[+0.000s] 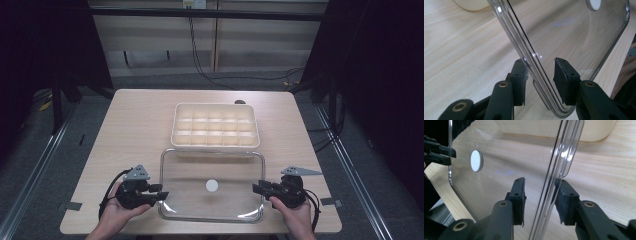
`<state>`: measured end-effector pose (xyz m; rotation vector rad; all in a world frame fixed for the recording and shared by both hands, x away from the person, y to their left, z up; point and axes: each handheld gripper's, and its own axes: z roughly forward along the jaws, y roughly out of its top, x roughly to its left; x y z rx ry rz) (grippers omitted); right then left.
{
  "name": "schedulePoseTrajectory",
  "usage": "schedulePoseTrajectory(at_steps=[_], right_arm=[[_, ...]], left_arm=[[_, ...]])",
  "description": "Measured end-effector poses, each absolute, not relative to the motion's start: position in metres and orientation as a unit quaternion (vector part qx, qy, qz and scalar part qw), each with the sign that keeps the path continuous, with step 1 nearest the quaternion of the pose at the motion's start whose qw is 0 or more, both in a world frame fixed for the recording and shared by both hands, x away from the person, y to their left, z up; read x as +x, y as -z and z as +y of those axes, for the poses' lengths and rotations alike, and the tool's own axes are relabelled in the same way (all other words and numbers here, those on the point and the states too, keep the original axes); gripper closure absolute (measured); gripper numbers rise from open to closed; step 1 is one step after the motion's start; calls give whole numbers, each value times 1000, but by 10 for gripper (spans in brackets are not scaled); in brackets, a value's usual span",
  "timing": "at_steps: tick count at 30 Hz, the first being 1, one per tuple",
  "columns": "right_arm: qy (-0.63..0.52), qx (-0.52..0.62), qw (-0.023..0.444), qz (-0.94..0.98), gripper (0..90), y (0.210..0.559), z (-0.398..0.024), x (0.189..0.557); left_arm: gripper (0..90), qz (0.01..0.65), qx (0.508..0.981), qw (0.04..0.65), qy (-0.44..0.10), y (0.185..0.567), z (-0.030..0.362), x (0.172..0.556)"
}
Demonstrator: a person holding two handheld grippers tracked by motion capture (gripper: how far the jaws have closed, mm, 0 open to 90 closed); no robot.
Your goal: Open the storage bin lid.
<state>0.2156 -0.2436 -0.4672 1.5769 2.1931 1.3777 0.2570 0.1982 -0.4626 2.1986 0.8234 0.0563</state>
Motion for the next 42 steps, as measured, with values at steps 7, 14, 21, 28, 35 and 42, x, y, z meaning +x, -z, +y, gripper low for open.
schedulePoseTrajectory(at_steps=[7, 14, 21, 28, 35, 42], right_arm=[[-445, 524, 51, 725, 594, 471, -243, 216], [-436, 533, 39, 724, 565, 479, -241, 221], [-427, 538, 38, 726, 533, 484, -240, 227], [-415, 542, 37, 730, 503, 488, -240, 229], [-406, 545, 41, 732, 479, 490, -238, 231], [-390, 545, 56, 740, 444, 493, -235, 233]], left_arm=[[602, 324, 865, 383, -21, 465, 196, 255], [581, 315, 875, 368, -12, 469, 198, 256], [570, 323, 874, 363, -9, 473, 195, 257], [569, 327, 874, 361, -4, 477, 195, 259], [568, 329, 873, 361, 2, 479, 195, 261], [540, 334, 874, 353, 14, 482, 192, 263]])
